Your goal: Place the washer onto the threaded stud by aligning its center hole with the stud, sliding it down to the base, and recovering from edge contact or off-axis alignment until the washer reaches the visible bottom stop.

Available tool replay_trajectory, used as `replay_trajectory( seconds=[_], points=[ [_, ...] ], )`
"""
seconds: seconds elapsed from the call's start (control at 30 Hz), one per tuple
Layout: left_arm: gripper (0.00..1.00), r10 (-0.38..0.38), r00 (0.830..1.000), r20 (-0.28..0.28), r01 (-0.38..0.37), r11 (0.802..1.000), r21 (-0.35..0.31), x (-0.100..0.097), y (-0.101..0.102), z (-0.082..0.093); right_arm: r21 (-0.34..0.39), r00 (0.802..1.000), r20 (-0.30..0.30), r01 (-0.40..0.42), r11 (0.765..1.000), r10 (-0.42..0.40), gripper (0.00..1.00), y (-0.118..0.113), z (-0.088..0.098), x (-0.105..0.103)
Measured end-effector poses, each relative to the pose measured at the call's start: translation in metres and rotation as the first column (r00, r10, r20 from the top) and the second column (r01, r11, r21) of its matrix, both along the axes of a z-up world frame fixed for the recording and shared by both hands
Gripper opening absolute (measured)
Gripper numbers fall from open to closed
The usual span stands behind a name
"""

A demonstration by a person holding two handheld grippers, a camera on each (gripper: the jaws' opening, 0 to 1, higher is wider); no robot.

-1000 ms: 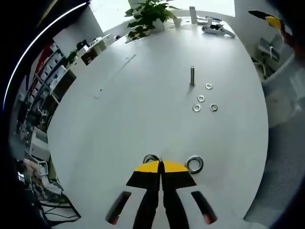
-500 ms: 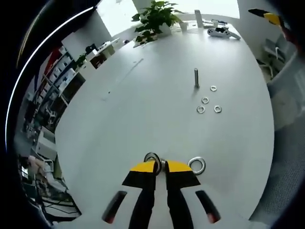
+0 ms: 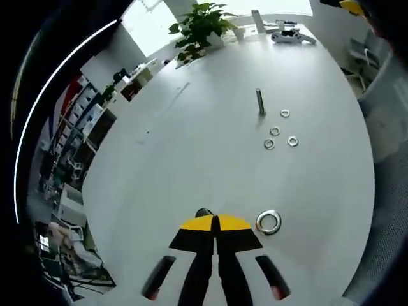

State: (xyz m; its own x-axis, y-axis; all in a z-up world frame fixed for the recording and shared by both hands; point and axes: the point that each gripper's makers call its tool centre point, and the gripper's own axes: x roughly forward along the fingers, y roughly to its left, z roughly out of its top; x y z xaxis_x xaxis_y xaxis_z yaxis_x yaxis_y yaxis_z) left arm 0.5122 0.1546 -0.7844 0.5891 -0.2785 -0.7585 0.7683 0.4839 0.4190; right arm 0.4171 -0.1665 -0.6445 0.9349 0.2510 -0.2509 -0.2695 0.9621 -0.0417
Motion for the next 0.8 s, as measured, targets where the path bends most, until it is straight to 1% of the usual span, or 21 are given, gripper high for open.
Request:
replay_trajectory(
  seconds=[0.07,0.1,0.13,0.17,0.2,0.3,0.43,0.63,0.7,0.73,0.8],
  points=[
    [0.00,-0.009,1.000,-0.023,0.009,1.000,-0.009,-0.008,-0.006,0.000,0.002,1.000,0.000,0.000,1.000,0.000,0.55,0.001,0.001,-0.001],
    [0.00,-0.003,0.999,-0.050,0.004,1.000,0.013,-0.013,-0.005,-0.004,0.002,1.000,0.001,0.000,1.000,0.000,0.55,0.001,0.001,-0.001],
    [0.00,-0.008,0.999,-0.035,0.009,0.999,0.032,-0.012,-0.003,-0.003,0.001,1.000,0.001,-0.001,1.000,0.001,0.55,0.002,0.001,-0.001],
    [0.00,-0.003,1.000,-0.028,0.003,1.000,0.014,-0.013,-0.004,0.000,0.002,1.000,0.000,-0.001,1.000,0.001,0.55,0.002,0.001,-0.001],
    [0.00,0.013,0.999,-0.032,-0.013,1.000,0.000,-0.013,-0.004,0.001,0.002,1.000,0.000,-0.001,1.000,0.001,0.55,0.002,0.001,-0.002],
    [0.00,0.020,0.999,-0.025,-0.020,1.000,-0.003,-0.012,-0.002,0.005,0.003,1.000,0.001,-0.001,1.000,0.001,0.55,0.001,0.001,-0.001],
    [0.00,0.047,0.999,-0.017,-0.048,0.998,-0.033,-0.008,0.001,0.009,0.007,1.000,0.002,-0.002,1.000,0.002,0.55,-0.001,0.000,0.000],
    [0.02,0.064,0.998,-0.019,-0.064,0.997,-0.033,-0.005,0.001,0.005,0.006,1.000,0.001,-0.004,1.000,0.004,0.55,0.000,0.000,0.000],
    [0.03,0.061,0.998,-0.021,-0.062,0.997,-0.035,-0.005,0.000,0.002,0.005,1.000,0.002,-0.004,1.000,0.004,0.55,0.001,0.001,-0.001],
    [0.03,0.060,0.998,-0.019,-0.060,0.998,-0.020,-0.005,0.000,-0.002,0.005,1.000,0.002,-0.003,1.000,0.003,0.55,0.001,0.001,-0.001],
    [0.04,0.061,0.998,-0.018,-0.061,0.998,-0.019,-0.005,0.000,-0.005,0.004,1.000,0.001,-0.002,1.000,0.002,0.55,0.000,0.000,0.000]
  ],
)
